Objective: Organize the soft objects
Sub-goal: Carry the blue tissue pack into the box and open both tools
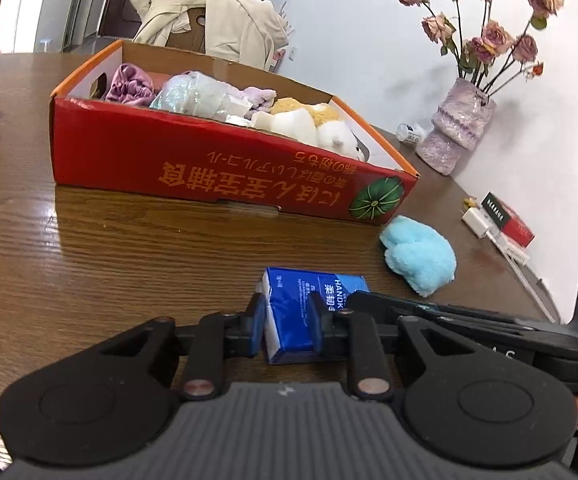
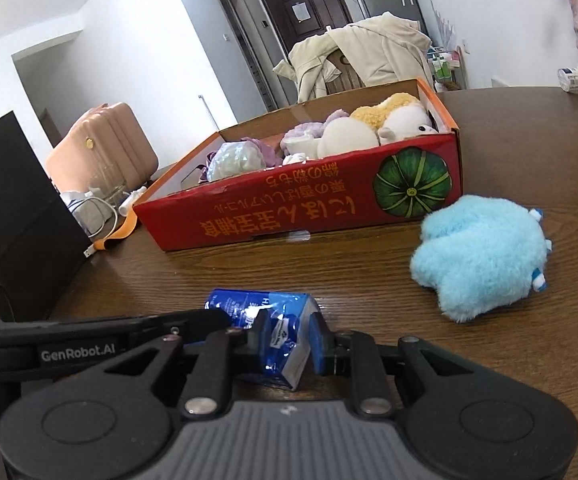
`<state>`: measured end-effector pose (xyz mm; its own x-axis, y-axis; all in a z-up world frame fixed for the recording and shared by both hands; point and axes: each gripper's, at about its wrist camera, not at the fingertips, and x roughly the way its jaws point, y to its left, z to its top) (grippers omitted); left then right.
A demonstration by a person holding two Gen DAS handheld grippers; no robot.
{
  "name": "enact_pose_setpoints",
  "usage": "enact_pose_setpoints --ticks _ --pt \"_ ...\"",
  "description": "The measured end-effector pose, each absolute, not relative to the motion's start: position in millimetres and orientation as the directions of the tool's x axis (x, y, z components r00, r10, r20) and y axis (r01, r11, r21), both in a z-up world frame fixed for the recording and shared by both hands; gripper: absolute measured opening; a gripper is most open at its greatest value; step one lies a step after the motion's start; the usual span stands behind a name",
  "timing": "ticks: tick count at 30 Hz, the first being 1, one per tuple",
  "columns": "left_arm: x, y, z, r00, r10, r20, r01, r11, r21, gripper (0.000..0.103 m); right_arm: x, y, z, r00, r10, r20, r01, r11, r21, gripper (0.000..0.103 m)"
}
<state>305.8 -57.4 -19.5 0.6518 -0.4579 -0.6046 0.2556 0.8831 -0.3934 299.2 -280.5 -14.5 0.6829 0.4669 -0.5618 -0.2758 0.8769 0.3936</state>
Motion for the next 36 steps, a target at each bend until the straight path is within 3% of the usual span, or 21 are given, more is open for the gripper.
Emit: enact_pose_setpoints --ticks 4,7,10,13,17,23,28,30,33,36 --pt "303.3 -62.4 -8.2 0.673 -0.432 -0.601 0.251 0.897 -0.364 0.022 302.2 -284.8 -13.8 0.673 0.483 -0.56 -0.248 0.861 0.444 0.019" --pt "303.2 -68.1 24.8 0.743 -0.418 -0.523 0.292 0.905 -0.308 0.022 303.1 -287.5 6.4 0.698 0.486 -0.525 -0.247 0.852 0.461 0.018" --pt "331.1 -65.8 63.0 0.773 -0.439 -0.459 0.322 0.894 -0.312 0.022 312.9 -288.5 45.6 0.753 0.48 -0.449 -0.302 0.86 0.412 0.018" --pt "378.5 -66.8 80.8 0.766 -0.44 -0.468 0.31 0.891 -0.331 0.022 346.8 -285.6 74.9 0.778 0.465 -0.422 -0.337 0.876 0.345 0.018" --pt "441.5 -63.9 64.0 0.713 -0.402 -0.574 0.221 0.906 -0.36 0.021 420.0 -277.5 77.7 0.737 0.456 -0.499 -0.325 0.887 0.329 0.018" --pt "471.9 -63.8 11.2 0.601 -0.355 -0.716 0.19 0.934 -0.303 0.022 482.5 -256.9 32.8 0.594 0.441 -0.673 -0.289 0.897 0.333 0.019" --pt "473.1 -59.3 1.8 0.617 -0.347 -0.706 0.199 0.937 -0.287 0.025 491.2 -252.5 10.4 0.548 0.449 -0.706 -0.27 0.893 0.359 0.026" --pt "467.5 -56.3 3.9 0.634 -0.355 -0.687 0.208 0.934 -0.291 0.03 492.9 -254.1 9.0 0.552 0.457 -0.697 -0.269 0.889 0.37 0.027" --pt "454.1 -54.5 15.1 0.663 -0.369 -0.651 0.226 0.928 -0.296 0.046 490.7 -258.1 9.4 0.565 0.45 -0.692 -0.267 0.893 0.363 0.039" --pt "438.1 -53.0 34.0 0.685 -0.382 -0.621 0.255 0.924 -0.286 0.046 481.1 -266.5 23.0 0.6 0.431 -0.674 -0.266 0.902 0.341 0.04"
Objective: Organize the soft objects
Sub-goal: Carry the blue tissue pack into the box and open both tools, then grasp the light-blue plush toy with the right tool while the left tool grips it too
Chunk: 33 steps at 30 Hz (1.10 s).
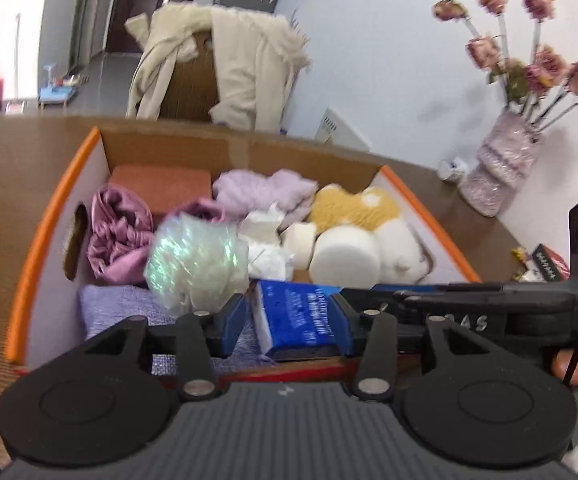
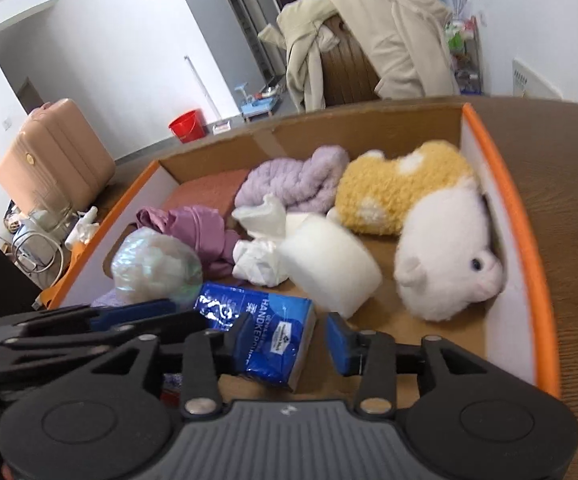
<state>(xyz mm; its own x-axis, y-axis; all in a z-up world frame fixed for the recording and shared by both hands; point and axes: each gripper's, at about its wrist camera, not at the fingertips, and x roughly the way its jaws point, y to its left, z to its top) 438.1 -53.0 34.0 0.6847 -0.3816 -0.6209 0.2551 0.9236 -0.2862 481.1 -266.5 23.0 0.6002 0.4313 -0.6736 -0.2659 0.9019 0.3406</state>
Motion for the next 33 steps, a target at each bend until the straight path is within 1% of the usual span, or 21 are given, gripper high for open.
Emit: enact_pose_setpoints --ticks 2,3,4,6,8,9,10,12,14,15,19,20,21,24,26,28,30,33 --pt "426.4 -51.0 47.9 0.701 -0.388 -0.599 0.27 0.921 -0.281 0.047 468.1 -272.6 40.1 0.631 0.43 -0.646 -0.281 0.903 0.326 0.042" --pt "420.1 -49.9 55.3 0.71 -0.39 -0.587 0.276 0.92 -0.277 0.049 458.7 -276.7 50.3 0.649 0.429 -0.628 -0.29 0.903 0.317 0.044" --pt "412.1 -48.2 63.1 0.723 -0.384 -0.575 0.276 0.922 -0.27 0.05 450.3 -280.1 59.7 0.664 0.428 -0.613 -0.299 0.903 0.307 0.046" --pt "397.8 -46.0 76.5 0.745 -0.375 -0.552 0.274 0.926 -0.26 0.055 430.1 -289.9 80.2 0.702 0.418 -0.577 -0.304 0.908 0.287 0.051" --pt "377.2 -44.0 90.3 0.767 -0.367 -0.526 0.277 0.929 -0.244 0.059 406.0 -300.6 99.2 0.737 0.404 -0.542 -0.305 0.914 0.266 0.058" --pt "366.6 -41.3 96.0 0.776 -0.366 -0.513 0.281 0.93 -0.238 0.063 394.0 -304.9 107.0 0.751 0.398 -0.526 -0.307 0.917 0.254 0.059" --pt "353.4 -40.6 102.1 0.788 -0.366 -0.496 0.286 0.93 -0.231 0.065 382.7 -308.3 113.3 0.761 0.392 -0.517 -0.309 0.92 0.242 0.061" --pt "326.3 -39.3 110.5 0.809 -0.365 -0.46 0.295 0.93 -0.218 0.068 356.0 -316.1 125.2 0.781 0.386 -0.491 -0.319 0.922 0.218 0.062" --pt "299.8 -40.3 113.6 0.823 -0.366 -0.436 0.306 0.93 -0.202 0.071 326.4 -322.7 129.8 0.802 0.378 -0.463 -0.327 0.926 0.188 0.071" --pt "288.9 -40.3 112.9 0.826 -0.366 -0.43 0.31 0.93 -0.197 0.073 311.8 -325.4 130.6 0.816 0.369 -0.446 -0.325 0.93 0.174 0.072" --pt "239.4 -41.1 102.2 0.853 -0.331 -0.403 0.276 0.942 -0.189 0.074 257.7 -331.7 120.9 0.849 0.344 -0.401 -0.307 0.939 0.156 0.077" --pt "229.4 -41.8 98.6 0.862 -0.32 -0.394 0.267 0.946 -0.183 0.075 246.8 -329.6 116.8 0.854 0.341 -0.394 -0.307 0.94 0.147 0.078" --pt "217.6 -41.6 94.9 0.872 -0.304 -0.383 0.253 0.951 -0.179 0.079 235.4 -328.3 111.5 0.858 0.335 -0.389 -0.305 0.942 0.139 0.078" --pt "190.5 -48.7 79.6 0.893 -0.258 -0.369 0.214 0.964 -0.157 0.081 208.2 -327.1 92.4 0.86 0.336 -0.385 -0.306 0.942 0.139 0.082" --pt "176.7 -56.9 66.6 0.887 -0.244 -0.391 0.214 0.969 -0.121 0.082 194.2 -330.5 75.6 0.844 0.358 -0.399 -0.309 0.933 0.185 0.083" --pt "170.9 -62.3 56.4 0.872 -0.243 -0.425 0.215 0.97 -0.112 0.082 189.8 -333.1 59.3 0.821 0.374 -0.431 -0.304 0.926 0.225 0.083" --pt "168.9 -67.7 49.7 0.86 -0.24 -0.45 0.216 0.971 -0.105 0.082 184.0 -336.9 48.7 0.812 0.362 -0.457 -0.287 0.931 0.227 0.083" --pt "170.2 -75.3 49.0 0.86 -0.244 -0.447 0.222 0.97 -0.101 0.082 178.9 -348.1 40.9 0.811 0.353 -0.466 -0.264 0.932 0.247 0.083"
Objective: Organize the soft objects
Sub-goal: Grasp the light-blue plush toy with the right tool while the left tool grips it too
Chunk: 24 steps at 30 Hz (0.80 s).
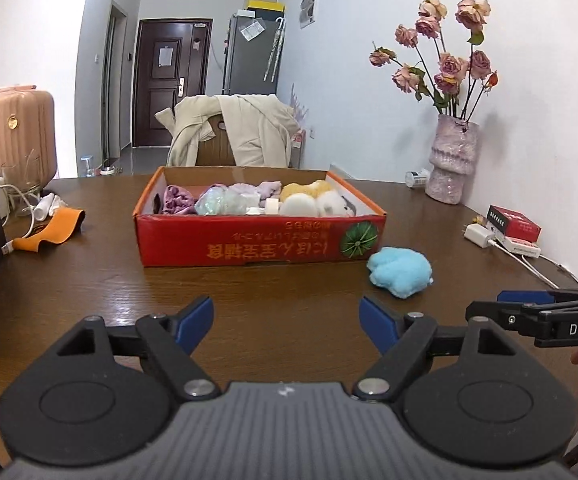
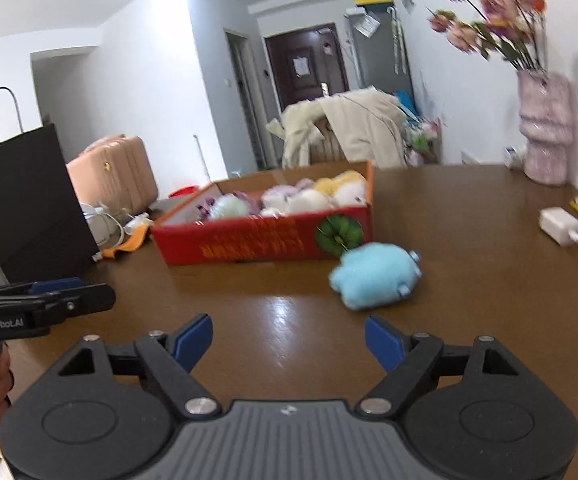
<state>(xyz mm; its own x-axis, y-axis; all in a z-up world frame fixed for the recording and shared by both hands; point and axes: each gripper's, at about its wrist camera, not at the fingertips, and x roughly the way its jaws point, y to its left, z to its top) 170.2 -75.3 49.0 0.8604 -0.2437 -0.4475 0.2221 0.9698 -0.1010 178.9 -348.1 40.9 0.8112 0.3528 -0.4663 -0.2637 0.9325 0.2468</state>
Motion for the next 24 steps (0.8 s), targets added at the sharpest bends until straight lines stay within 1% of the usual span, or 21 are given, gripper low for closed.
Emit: enact_pose_setpoints --ticks 4,8,13,14,16,17,18,20,21,22,23,24 --pt "179.1 -87.5 48.8 0.857 -0.255 -0.447 0.236 0.967 -0.1 0.083 181.8 -362.1 36.4 0.821 0.331 -0.466 -0.231 0.938 0.26 0.083" --pt "197.1 -102.1 40.3 0.839 -0.268 -0.474 0.247 0.963 -0.106 0.084 195.8 -374.0 29.3 0.818 0.329 -0.471 -0.221 0.937 0.269 0.082" --pt "228.0 -126.2 24.8 0.811 -0.279 -0.514 0.258 0.959 -0.114 0.084 237.8 -388.6 20.1 0.805 0.316 -0.502 -0.222 0.945 0.24 0.08" --pt "234.8 -131.4 21.9 0.803 -0.288 -0.522 0.265 0.957 -0.12 0.084 247.2 -392.0 18.4 0.802 0.316 -0.507 -0.225 0.946 0.235 0.076" --pt "246.2 -140.9 16.2 0.792 -0.304 -0.53 0.28 0.952 -0.128 0.084 270.4 -399.3 14.9 0.79 0.32 -0.523 -0.234 0.946 0.225 0.071" --pt "252.8 -146.5 13.1 0.786 -0.308 -0.536 0.284 0.95 -0.129 0.084 282.3 -403.1 13.0 0.785 0.327 -0.527 -0.242 0.944 0.226 0.064" --pt "257.6 -150.2 10.8 0.783 -0.31 -0.539 0.287 0.949 -0.129 0.084 294.1 -406.5 10.9 0.779 0.332 -0.532 -0.245 0.942 0.229 0.061" --pt "268.3 -156.5 5.4 0.777 -0.314 -0.546 0.286 0.948 -0.139 0.084 316.9 -414.4 4.4 0.768 0.338 -0.545 -0.223 0.937 0.268 0.049" --pt "274.1 -157.9 2.7 0.776 -0.312 -0.548 0.277 0.949 -0.149 0.084 325.0 -417.2 0.3 0.757 0.354 -0.549 -0.218 0.929 0.299 0.046" --pt "278.1 -157.7 0.9 0.777 -0.305 -0.55 0.263 0.952 -0.156 0.084 331.5 -417.5 -3.7 0.728 0.396 -0.56 -0.236 0.911 0.337 0.038" --pt "282.5 -156.5 -0.7 0.78 -0.295 -0.552 0.246 0.955 -0.164 0.084 333.4 -414.8 -6.8 0.69 0.462 -0.557 -0.282 0.88 0.382 0.034" --pt "287.5 -154.2 -2.5 0.782 -0.284 -0.555 0.225 0.959 -0.173 0.084 333.0 -410.3 -8.7 0.646 0.541 -0.538 -0.344 0.836 0.428 0.034"
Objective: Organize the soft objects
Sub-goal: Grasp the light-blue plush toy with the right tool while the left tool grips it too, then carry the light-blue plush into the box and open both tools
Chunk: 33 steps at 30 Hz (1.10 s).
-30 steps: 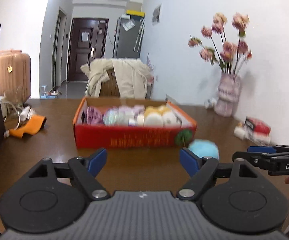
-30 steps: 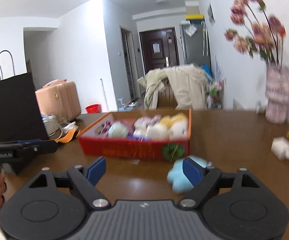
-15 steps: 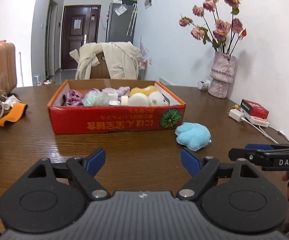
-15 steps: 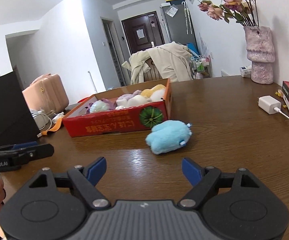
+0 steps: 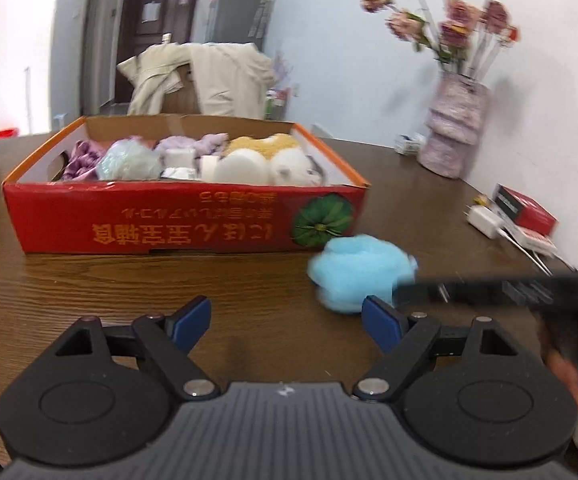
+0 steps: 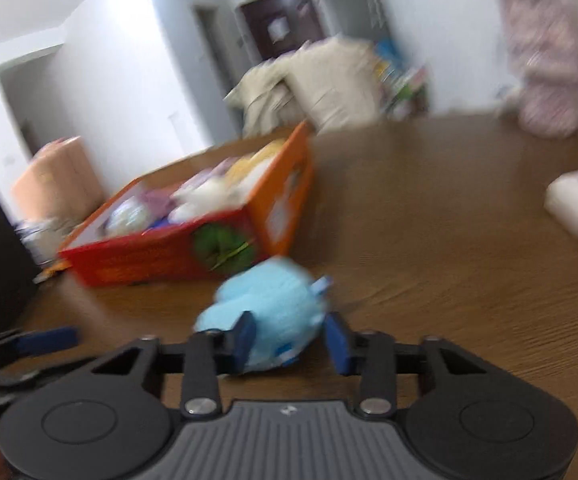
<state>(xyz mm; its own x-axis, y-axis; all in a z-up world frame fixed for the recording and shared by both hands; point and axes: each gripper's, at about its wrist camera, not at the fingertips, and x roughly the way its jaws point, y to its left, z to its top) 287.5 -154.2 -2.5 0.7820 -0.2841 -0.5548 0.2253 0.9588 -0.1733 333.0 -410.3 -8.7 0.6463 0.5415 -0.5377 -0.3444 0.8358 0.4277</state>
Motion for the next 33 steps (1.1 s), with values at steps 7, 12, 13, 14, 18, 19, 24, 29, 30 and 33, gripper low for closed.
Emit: enact_pose_setpoints --ticks 7,12,13,14,18,19,24,29,30,33 --pt "323.9 -148.7 -11.1 0.761 -0.295 -0.578 0.177 0.951 -0.253 0.082 335.0 -410.6 3.8 0.664 0.587 -0.464 -0.382 0.799 0.464 0.035" --pt "352.8 -156.6 -14.7 0.733 -0.373 -0.569 0.193 0.916 -0.352 0.069 358.3 -413.3 -25.8 0.639 0.581 -0.504 -0.261 0.78 0.569 0.046" --pt "360.0 -155.8 -17.7 0.725 -0.396 -0.564 0.191 0.902 -0.388 0.067 361.7 -415.3 -29.5 0.637 0.594 -0.491 -0.244 0.76 0.602 0.046" --pt "364.6 -154.4 -20.3 0.717 -0.414 -0.561 0.187 0.889 -0.418 0.061 364.0 -417.1 -31.9 0.64 0.601 -0.478 -0.224 0.742 0.632 0.046" --pt "372.3 -148.4 -31.5 0.663 -0.523 -0.536 0.208 0.816 -0.539 0.04 371.3 -420.6 -40.2 0.665 0.607 -0.435 -0.187 0.699 0.691 0.045" --pt "372.1 -147.7 -32.4 0.659 -0.533 -0.53 0.211 0.808 -0.551 0.04 373.9 -420.1 -42.7 0.662 0.609 -0.437 -0.181 0.696 0.695 0.043" --pt "366.4 -145.2 -28.6 0.644 -0.545 -0.537 0.198 0.796 -0.572 0.036 374.5 -423.0 -47.3 0.665 0.605 -0.438 -0.167 0.692 0.702 0.033" --pt "324.3 -133.4 1.4 0.68 -0.542 -0.495 0.253 0.806 -0.535 0.035 337.7 -411.0 -19.9 0.707 0.573 -0.415 -0.181 0.714 0.677 0.029" --pt "314.6 -128.2 7.2 0.687 -0.543 -0.483 0.259 0.804 -0.535 0.035 328.2 -406.5 -14.7 0.711 0.571 -0.41 -0.187 0.715 0.673 0.029" --pt "286.4 -112.3 19.1 0.71 -0.537 -0.456 0.27 0.805 -0.528 0.035 299.1 -390.5 -0.2 0.717 0.571 -0.4 -0.212 0.725 0.655 0.029"
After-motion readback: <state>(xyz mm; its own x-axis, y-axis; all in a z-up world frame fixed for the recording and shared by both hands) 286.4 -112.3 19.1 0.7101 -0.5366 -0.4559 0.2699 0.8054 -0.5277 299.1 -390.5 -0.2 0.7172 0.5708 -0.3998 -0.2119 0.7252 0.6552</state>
